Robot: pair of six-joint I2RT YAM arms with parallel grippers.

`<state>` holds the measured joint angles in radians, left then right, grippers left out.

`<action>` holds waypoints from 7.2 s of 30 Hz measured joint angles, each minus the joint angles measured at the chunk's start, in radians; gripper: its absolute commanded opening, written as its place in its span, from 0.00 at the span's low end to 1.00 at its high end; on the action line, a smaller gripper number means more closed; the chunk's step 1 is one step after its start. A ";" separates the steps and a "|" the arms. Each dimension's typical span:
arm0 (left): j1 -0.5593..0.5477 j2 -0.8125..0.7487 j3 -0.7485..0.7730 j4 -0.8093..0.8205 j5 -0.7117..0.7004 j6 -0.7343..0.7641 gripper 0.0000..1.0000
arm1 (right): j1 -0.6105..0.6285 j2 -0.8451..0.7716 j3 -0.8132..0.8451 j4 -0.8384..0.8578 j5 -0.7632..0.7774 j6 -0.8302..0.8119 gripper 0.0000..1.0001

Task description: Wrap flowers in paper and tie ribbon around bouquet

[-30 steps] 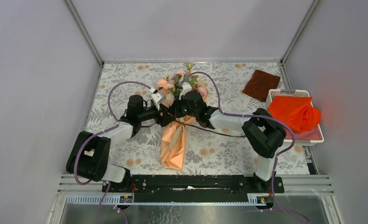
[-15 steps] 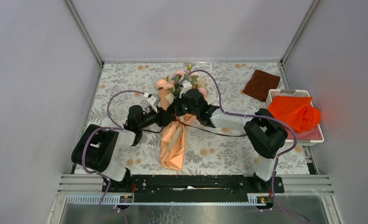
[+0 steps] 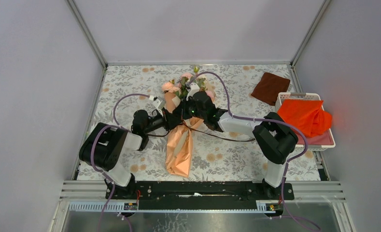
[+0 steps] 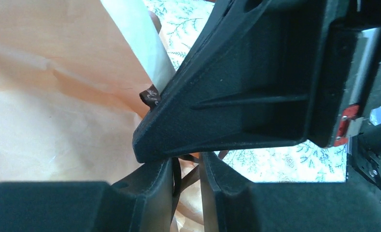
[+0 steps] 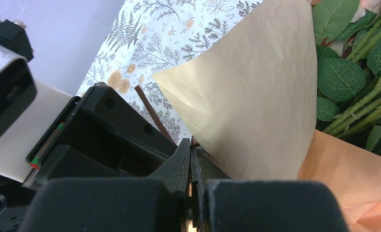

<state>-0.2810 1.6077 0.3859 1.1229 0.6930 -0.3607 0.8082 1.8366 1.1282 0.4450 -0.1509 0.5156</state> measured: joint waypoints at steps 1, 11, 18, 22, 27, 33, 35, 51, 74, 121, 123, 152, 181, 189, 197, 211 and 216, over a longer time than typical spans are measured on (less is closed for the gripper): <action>0.000 0.010 0.000 0.011 0.003 -0.008 0.29 | 0.000 0.000 0.000 0.001 0.000 0.003 0.00; 0.000 0.073 0.005 0.087 0.023 -0.083 0.00 | 0.000 0.000 -0.009 0.008 -0.002 0.017 0.29; 0.000 0.072 0.007 0.067 0.024 -0.082 0.00 | -0.027 -0.076 -0.046 -0.077 -0.042 -0.013 0.65; 0.000 0.073 0.012 0.031 0.013 -0.072 0.00 | -0.037 -0.274 -0.139 -0.225 -0.053 -0.099 0.69; 0.000 0.073 0.012 0.018 0.004 -0.069 0.00 | -0.082 -0.417 -0.222 -0.336 -0.052 -0.245 0.70; 0.000 0.073 0.012 -0.006 -0.002 -0.062 0.00 | -0.095 -0.231 -0.207 -0.448 -0.055 -0.433 0.71; 0.000 0.073 0.016 -0.018 -0.003 -0.058 0.00 | -0.095 -0.168 -0.188 -0.482 -0.056 -0.476 0.71; 0.002 0.058 0.054 -0.111 -0.024 -0.041 0.00 | -0.093 -0.112 -0.231 -0.423 -0.124 -0.430 0.00; 0.076 0.095 0.240 -0.557 -0.047 0.031 0.00 | 0.052 -0.427 -0.801 0.031 -0.106 0.288 0.00; -0.105 -0.034 0.287 -0.712 0.113 0.333 0.00 | -0.041 -0.384 -0.329 -0.062 -0.063 -0.249 0.86; -0.105 -0.034 0.287 -0.713 0.113 0.332 0.00 | -0.037 -0.363 -0.328 -0.030 -0.076 -0.250 0.86; -0.091 -0.060 0.262 -0.730 0.143 0.395 0.00 | -0.047 -0.245 -0.299 0.032 0.179 -0.160 0.37; -0.135 -0.072 0.243 -0.811 0.197 0.691 0.00 | -0.178 -0.345 -0.472 -0.378 0.113 -0.119 0.58; -0.138 -0.075 0.244 -0.827 0.199 0.717 0.00 | -0.179 -0.281 -0.474 -0.285 0.116 -0.121 0.00; -0.157 -0.090 0.244 -0.847 0.197 0.765 0.00 | -0.174 -0.384 -0.488 -0.324 0.075 -0.114 0.00; -0.206 -0.151 0.213 -0.863 0.188 0.875 0.00 | -0.023 -0.459 -0.169 -0.347 0.008 -0.088 0.00; -0.213 -0.154 0.208 -0.876 0.182 0.888 0.00 | 0.017 -0.398 -0.089 -0.287 0.009 -0.046 0.00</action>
<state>-0.4942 1.4536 0.5941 0.2466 0.8745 0.5270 0.8249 1.4384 1.0397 0.1581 -0.1417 0.4698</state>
